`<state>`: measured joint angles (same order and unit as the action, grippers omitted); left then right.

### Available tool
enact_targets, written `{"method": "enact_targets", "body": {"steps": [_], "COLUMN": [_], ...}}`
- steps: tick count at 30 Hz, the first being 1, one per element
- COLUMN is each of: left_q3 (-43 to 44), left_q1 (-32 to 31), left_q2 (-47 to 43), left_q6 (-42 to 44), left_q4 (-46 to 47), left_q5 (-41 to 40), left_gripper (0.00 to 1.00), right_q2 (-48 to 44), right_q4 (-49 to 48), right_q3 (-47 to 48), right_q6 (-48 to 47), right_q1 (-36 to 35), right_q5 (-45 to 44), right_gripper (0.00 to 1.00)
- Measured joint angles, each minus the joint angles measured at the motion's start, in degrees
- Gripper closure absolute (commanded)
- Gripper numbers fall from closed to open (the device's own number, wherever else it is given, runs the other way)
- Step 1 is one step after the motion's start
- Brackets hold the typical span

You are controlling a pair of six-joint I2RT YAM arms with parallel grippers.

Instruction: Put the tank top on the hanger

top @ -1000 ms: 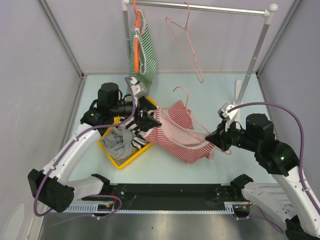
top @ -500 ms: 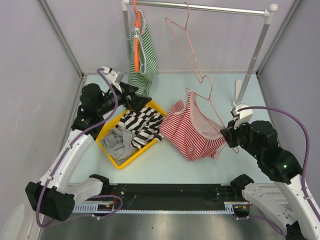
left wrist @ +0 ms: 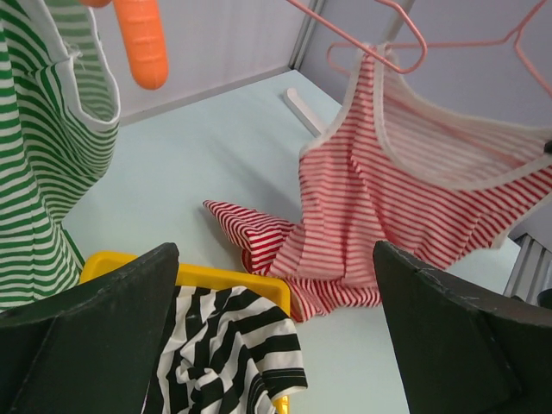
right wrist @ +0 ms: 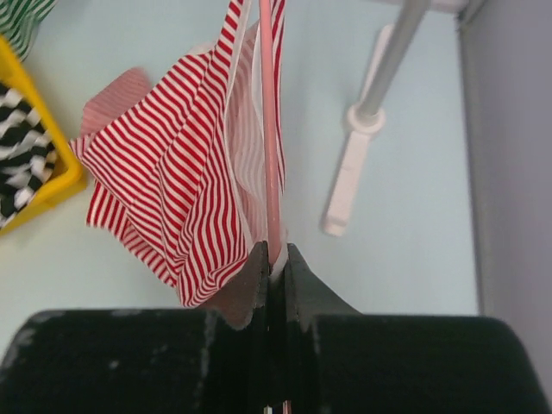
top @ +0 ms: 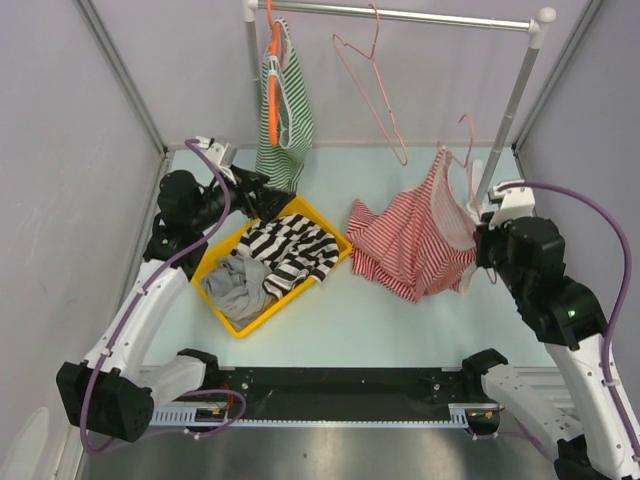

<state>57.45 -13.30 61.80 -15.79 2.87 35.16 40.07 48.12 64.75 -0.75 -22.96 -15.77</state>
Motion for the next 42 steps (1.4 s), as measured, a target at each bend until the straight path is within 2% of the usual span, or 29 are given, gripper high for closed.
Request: {"method": "enact_targets", "body": {"steps": [4,7,10,19,28,35,42], "left_q3": [-1.5,-2.0,-2.3,-2.7,-3.1,-3.1,-3.3], "left_q1": [1.0,2.0,3.0,5.0,6.1,6.6,7.1], "left_q2": [0.0,-0.2,-0.5,-1.2,-1.2,-1.3,-2.0], "left_q6": [-0.3,-0.7,-0.9,-2.1,-2.4,-2.4,-2.3], "left_q4": [0.2,0.2,0.6,1.4,1.8,1.8,1.7], "left_q5": [0.1,0.2,0.3,1.5,2.6,2.7,2.5], "left_gripper": [0.00,0.00,0.01,0.01,0.00,0.01,0.00], "right_q2": [4.8,8.3,10.9,19.9,30.9,37.7,39.3], "right_q4": [-0.3,-1.1,-2.0,-3.1,-3.7,-3.4,-2.9], "right_q3": [7.3,12.1,15.6,30.2,43.8,45.6,44.9], "right_q6": [-2.0,-3.0,-3.4,-3.3,-3.1,-1.3,-0.7], "right_q1": [7.5,14.8,18.6,19.3,21.5,28.3,29.9], "right_q5": [0.6,3.6,7.1,16.0,19.1,24.3,27.2], "right_gripper": [1.00,1.00,1.00,1.00,1.00,1.00,1.00]}}
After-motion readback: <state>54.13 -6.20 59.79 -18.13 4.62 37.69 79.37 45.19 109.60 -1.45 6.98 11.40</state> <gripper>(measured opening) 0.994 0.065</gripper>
